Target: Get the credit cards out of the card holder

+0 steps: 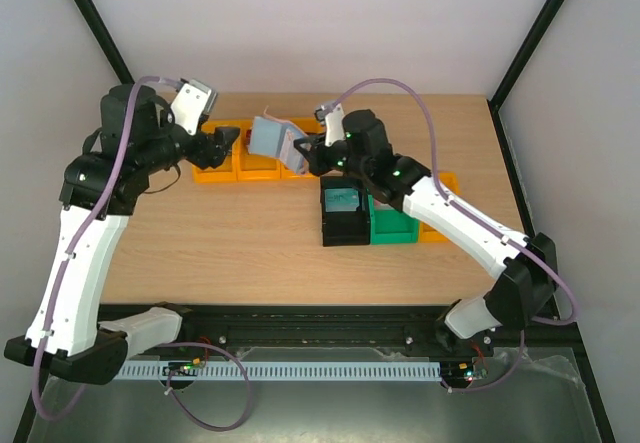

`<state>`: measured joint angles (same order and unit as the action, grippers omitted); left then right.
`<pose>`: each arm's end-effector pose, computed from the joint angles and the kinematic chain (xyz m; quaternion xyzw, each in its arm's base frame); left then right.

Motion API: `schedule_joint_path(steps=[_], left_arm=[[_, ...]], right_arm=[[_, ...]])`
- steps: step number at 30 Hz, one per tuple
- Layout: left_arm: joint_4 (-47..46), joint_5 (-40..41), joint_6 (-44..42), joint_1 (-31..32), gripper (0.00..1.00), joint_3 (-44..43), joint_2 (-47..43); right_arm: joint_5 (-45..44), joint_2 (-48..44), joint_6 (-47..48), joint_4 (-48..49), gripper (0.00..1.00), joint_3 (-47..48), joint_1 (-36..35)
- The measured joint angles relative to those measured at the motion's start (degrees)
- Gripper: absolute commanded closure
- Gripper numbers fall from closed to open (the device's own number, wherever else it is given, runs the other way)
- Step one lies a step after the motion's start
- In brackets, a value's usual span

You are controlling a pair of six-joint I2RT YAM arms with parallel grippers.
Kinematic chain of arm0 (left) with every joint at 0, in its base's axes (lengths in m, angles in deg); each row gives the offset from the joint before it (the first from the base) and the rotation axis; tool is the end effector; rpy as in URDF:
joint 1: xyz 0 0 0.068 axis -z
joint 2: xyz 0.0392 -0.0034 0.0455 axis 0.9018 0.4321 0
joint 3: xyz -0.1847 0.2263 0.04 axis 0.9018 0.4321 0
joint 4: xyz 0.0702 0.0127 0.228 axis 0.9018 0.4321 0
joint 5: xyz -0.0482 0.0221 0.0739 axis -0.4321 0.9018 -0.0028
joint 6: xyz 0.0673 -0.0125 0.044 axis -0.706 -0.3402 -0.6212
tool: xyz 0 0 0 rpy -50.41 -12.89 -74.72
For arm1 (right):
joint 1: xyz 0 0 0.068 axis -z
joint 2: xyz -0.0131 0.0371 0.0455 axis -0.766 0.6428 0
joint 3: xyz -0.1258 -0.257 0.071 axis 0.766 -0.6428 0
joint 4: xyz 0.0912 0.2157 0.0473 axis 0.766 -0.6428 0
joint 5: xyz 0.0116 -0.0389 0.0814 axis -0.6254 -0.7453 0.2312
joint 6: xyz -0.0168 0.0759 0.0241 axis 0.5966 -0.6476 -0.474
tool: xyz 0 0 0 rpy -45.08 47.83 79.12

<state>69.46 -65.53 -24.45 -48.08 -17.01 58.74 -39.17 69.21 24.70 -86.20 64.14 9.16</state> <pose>0.1927 -0.0742 0.4834 0.2403 0.7851 -0.1399 0.5534 0.2478 0.2486 0.3905 -0.2704 0.7378 0.4222 0.4521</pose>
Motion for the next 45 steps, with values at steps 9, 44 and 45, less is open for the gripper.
schedule_joint_path(steps=[9, 44, 45], left_arm=[[-3.21, -19.39, 5.99, 0.15, 0.61, 13.9, -1.75], [-6.19, -17.64, 3.41, -2.36, 0.98, 15.47, -4.33], [-5.77, -18.21, 3.19, -2.62, 0.98, 14.91, -4.24]], right_arm=[[0.7, 2.58, 0.22, -2.4, 0.98, 3.89, -6.69], [27.1, 5.64, -23.32, 29.81, 0.98, -4.48, -3.02], [27.17, 5.6, -23.3, 30.16, 0.98, -4.48, -2.97]])
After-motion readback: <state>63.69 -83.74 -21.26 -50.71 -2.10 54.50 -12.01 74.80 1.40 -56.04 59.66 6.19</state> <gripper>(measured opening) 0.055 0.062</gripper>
